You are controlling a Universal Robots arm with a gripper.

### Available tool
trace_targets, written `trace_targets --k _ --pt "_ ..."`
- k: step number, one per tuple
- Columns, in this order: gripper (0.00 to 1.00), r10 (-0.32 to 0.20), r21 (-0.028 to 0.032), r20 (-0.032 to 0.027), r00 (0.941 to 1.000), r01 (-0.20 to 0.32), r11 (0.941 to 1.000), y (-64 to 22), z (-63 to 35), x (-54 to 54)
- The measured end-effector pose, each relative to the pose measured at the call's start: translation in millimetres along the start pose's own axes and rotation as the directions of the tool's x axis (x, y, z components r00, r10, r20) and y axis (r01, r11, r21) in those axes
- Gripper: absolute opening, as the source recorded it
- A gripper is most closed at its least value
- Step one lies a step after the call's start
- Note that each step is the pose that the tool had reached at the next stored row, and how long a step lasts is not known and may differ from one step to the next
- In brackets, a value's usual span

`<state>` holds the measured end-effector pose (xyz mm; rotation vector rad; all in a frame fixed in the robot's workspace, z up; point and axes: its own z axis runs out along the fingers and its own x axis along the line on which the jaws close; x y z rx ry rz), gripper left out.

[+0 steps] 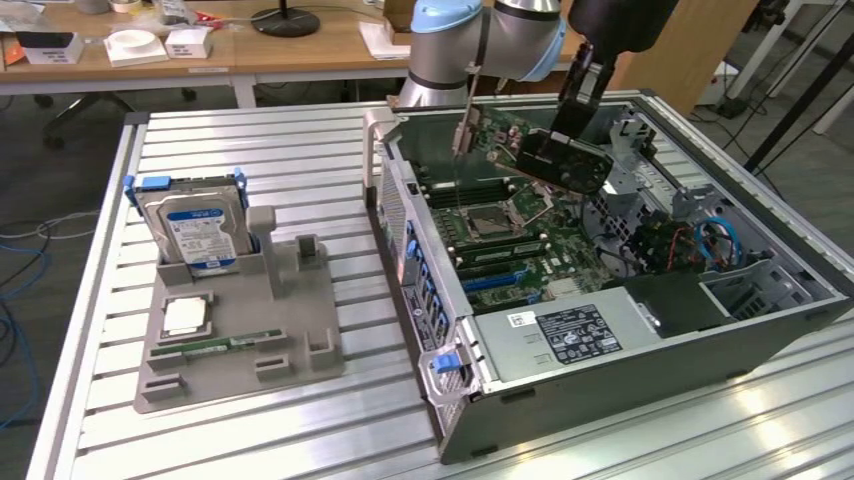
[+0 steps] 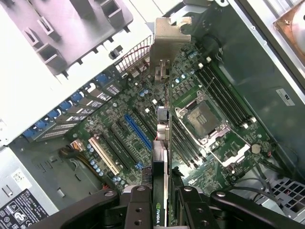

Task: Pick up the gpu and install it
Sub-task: 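Insert the gpu into the slot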

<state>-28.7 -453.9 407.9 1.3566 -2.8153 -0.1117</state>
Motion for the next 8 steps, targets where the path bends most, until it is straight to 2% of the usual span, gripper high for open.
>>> trace_targets --k 8 --pt "0.26 -0.03 -0.0006 -0.0021 0.9996 0.03 0.9996 -0.4 0.0 -0.3"
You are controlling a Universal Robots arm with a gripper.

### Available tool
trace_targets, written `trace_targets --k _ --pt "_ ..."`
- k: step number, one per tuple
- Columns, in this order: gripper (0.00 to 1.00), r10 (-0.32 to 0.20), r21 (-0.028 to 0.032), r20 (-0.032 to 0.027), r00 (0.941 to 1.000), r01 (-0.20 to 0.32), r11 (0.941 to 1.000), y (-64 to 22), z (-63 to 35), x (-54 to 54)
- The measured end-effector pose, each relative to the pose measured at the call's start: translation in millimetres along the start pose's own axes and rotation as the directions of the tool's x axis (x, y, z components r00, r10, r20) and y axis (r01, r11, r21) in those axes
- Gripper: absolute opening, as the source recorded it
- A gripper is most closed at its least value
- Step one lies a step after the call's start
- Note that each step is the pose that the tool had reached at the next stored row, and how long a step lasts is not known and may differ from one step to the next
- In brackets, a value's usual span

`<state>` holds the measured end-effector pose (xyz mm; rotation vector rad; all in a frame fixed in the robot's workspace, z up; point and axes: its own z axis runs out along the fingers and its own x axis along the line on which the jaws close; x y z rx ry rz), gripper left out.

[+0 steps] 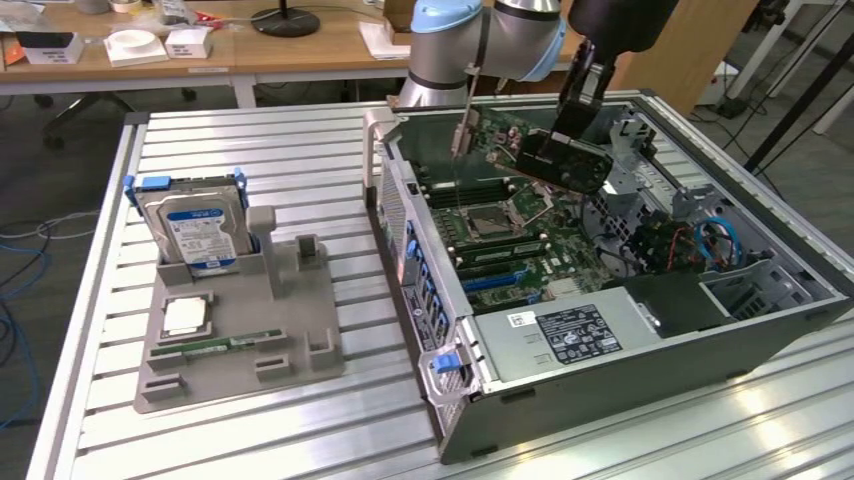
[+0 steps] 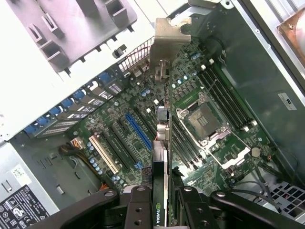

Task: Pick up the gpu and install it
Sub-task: 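Insert the gpu into the slot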

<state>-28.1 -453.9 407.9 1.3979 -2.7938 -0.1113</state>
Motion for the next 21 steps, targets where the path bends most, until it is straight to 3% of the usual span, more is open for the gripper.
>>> trace_targets --k 21 --pt "0.26 -0.045 -0.0009 -0.0032 0.999 0.045 0.999 -11.4 -0.7 -8.6"
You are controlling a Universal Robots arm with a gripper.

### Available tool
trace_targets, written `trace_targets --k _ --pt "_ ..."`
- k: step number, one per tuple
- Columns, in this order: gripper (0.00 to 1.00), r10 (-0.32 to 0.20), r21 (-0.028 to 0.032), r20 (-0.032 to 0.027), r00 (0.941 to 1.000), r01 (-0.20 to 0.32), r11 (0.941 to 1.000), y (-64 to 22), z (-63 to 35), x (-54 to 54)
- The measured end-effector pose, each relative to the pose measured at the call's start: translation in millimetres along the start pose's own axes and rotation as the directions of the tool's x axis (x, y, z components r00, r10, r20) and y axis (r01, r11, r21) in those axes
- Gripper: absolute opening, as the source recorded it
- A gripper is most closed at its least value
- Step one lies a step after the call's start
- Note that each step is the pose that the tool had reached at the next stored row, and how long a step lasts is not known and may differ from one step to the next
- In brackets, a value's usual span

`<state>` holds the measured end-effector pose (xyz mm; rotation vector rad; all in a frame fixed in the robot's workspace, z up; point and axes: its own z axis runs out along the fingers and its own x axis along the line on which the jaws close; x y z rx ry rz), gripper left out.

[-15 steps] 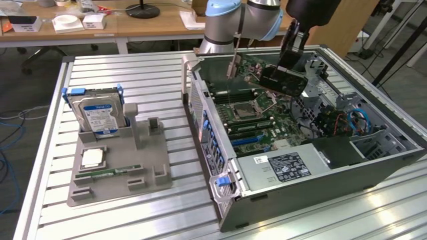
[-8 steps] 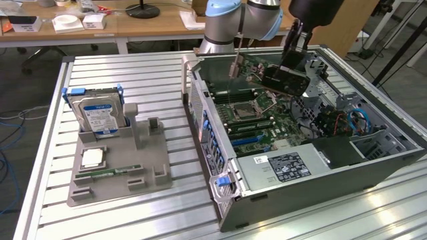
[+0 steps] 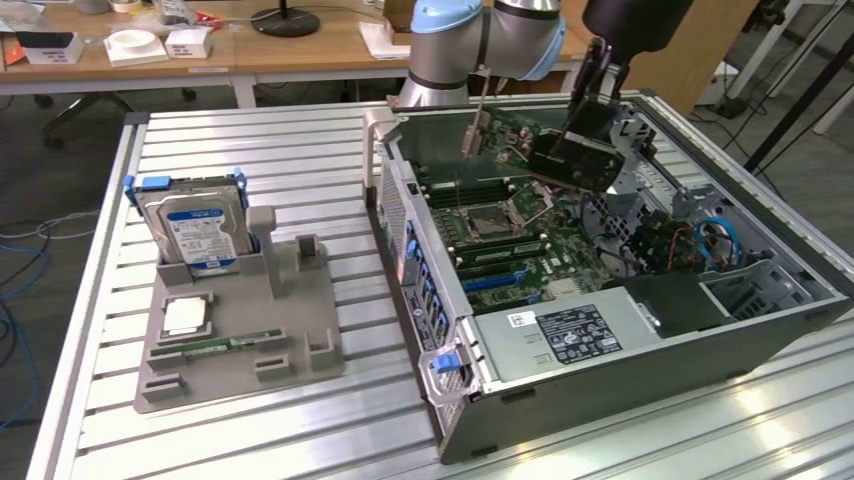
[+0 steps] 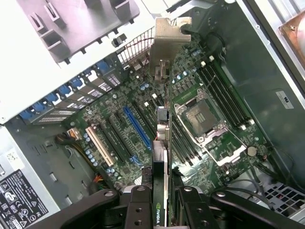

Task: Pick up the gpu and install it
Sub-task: 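Insert the gpu into the slot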

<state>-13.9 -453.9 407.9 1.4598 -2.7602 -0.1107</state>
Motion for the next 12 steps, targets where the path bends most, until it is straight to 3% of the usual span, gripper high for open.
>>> trace_targets --k 12 --pt "0.26 -0.028 -0.0006 -0.002 0.9996 0.028 0.9996 -6.2 -0.4 -4.3"
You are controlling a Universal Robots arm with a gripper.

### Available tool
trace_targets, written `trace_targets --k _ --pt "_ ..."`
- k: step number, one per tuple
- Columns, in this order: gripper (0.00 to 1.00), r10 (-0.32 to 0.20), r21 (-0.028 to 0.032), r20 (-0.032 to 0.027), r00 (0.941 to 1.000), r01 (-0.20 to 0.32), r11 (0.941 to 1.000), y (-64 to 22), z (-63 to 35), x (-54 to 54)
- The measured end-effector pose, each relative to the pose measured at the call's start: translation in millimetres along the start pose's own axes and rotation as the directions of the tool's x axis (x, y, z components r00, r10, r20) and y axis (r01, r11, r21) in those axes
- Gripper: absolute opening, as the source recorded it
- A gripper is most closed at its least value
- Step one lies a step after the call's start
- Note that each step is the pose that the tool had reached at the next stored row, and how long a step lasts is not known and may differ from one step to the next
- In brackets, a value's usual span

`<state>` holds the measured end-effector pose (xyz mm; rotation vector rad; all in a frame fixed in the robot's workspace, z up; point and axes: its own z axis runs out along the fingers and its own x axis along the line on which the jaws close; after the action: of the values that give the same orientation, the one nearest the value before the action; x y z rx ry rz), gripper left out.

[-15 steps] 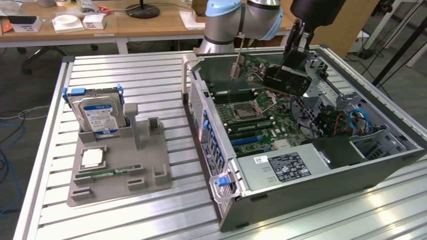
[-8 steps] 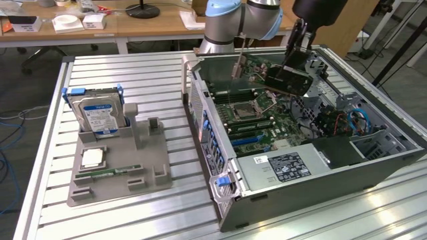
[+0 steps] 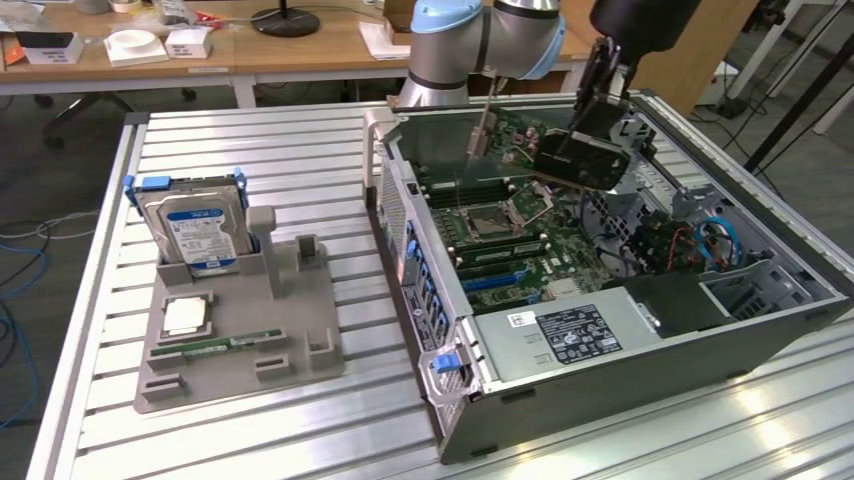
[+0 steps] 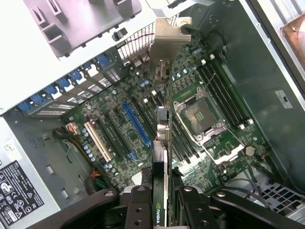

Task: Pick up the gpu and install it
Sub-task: 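Insert the gpu into the slot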

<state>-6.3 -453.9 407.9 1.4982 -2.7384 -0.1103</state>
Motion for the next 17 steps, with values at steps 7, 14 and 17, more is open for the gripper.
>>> trace_targets --k 7,14,17 --pt "0.26 -0.008 -0.0001 -0.0006 1.0 0.008 1.0 -1.2 -0.1 -0.8" --pt "0.26 -0.008 -0.0001 -0.0006 1.0 0.008 1.0 -1.2 -0.1 -0.8" --pt "0.26 -0.011 -0.0002 -0.0008 0.9999 0.011 0.9999 -1.2 -0.1 -0.8"
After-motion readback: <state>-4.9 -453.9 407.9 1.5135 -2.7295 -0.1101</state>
